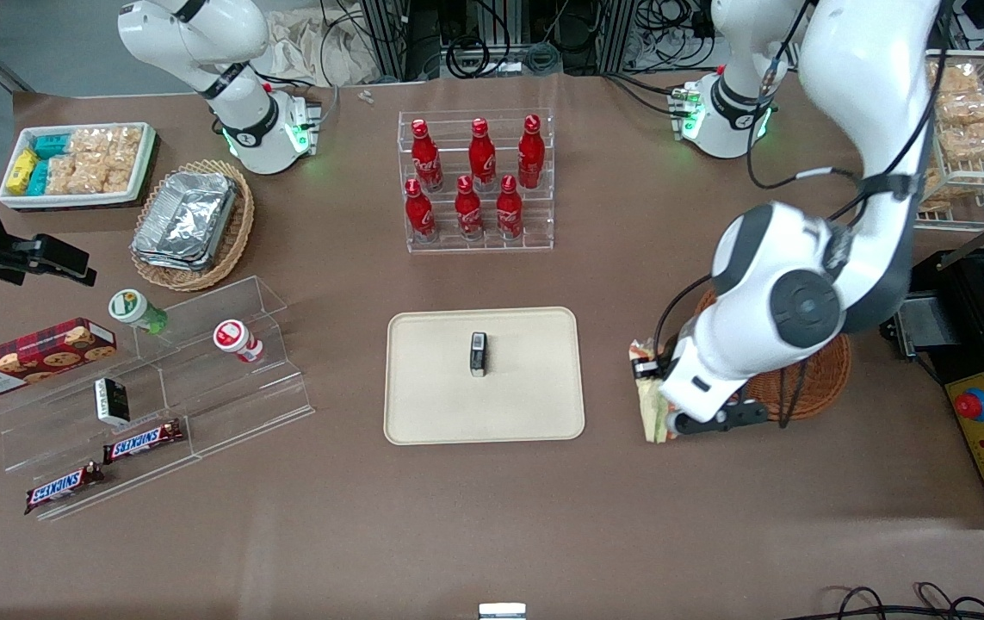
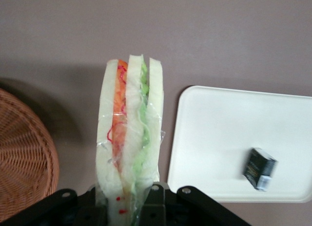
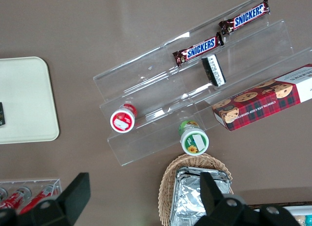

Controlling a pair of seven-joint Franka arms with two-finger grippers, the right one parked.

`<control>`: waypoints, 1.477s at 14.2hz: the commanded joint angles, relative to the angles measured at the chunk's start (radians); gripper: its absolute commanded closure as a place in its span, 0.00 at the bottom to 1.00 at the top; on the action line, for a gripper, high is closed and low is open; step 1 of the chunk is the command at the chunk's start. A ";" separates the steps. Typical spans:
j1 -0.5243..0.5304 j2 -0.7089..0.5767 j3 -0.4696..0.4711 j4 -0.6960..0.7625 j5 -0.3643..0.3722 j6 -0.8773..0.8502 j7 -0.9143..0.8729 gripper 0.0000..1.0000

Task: Place sandwich from basket to tray
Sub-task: 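Carry the sandwich over to the cream tray and lower it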

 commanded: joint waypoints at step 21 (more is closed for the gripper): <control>-0.216 0.159 0.003 -0.138 0.111 0.300 -0.125 0.97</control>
